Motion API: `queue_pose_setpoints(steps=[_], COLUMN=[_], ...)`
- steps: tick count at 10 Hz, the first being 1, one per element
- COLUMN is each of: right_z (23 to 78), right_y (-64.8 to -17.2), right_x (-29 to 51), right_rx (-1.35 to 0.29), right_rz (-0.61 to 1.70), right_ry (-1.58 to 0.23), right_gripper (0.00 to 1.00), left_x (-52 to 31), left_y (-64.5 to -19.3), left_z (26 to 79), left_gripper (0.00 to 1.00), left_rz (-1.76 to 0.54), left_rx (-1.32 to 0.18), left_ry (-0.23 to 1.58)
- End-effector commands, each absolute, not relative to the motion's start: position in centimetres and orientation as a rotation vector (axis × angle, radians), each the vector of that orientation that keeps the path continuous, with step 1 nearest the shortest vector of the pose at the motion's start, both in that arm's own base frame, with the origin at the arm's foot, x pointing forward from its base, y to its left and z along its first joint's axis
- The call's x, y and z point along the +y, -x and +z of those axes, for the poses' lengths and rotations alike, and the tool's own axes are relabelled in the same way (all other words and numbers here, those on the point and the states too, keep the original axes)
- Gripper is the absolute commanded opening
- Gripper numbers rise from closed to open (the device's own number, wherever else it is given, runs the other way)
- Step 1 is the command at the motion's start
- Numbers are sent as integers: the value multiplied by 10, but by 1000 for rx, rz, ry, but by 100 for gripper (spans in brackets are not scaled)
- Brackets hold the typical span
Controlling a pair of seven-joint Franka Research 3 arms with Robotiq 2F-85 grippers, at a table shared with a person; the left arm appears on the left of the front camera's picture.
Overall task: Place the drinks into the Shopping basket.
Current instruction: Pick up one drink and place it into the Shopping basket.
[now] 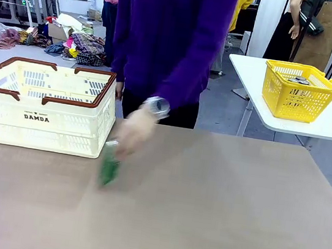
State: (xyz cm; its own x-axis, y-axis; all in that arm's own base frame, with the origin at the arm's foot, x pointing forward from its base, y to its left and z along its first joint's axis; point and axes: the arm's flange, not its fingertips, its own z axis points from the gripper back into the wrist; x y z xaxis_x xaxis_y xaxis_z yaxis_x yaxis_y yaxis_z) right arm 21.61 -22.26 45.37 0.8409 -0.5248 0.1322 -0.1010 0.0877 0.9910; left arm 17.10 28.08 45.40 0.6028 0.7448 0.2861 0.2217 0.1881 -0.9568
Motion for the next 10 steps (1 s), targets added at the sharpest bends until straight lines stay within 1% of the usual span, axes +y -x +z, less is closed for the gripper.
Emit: queue_pose_setpoints(steps=[1,10], right_z=[459,459], right_y=[-217,-217], right_x=[-223,-223], right_rx=[-538,-538], right_rz=[-344,-344], right_ry=[-1484,-1484], right_gripper=[100,100], left_x=[278,278], left_y=[-172,-172], left_z=[456,456], left_gripper=[100,100], left_rz=[447,447], left_rx=[-923,-923], left_ry=[1389,1389])
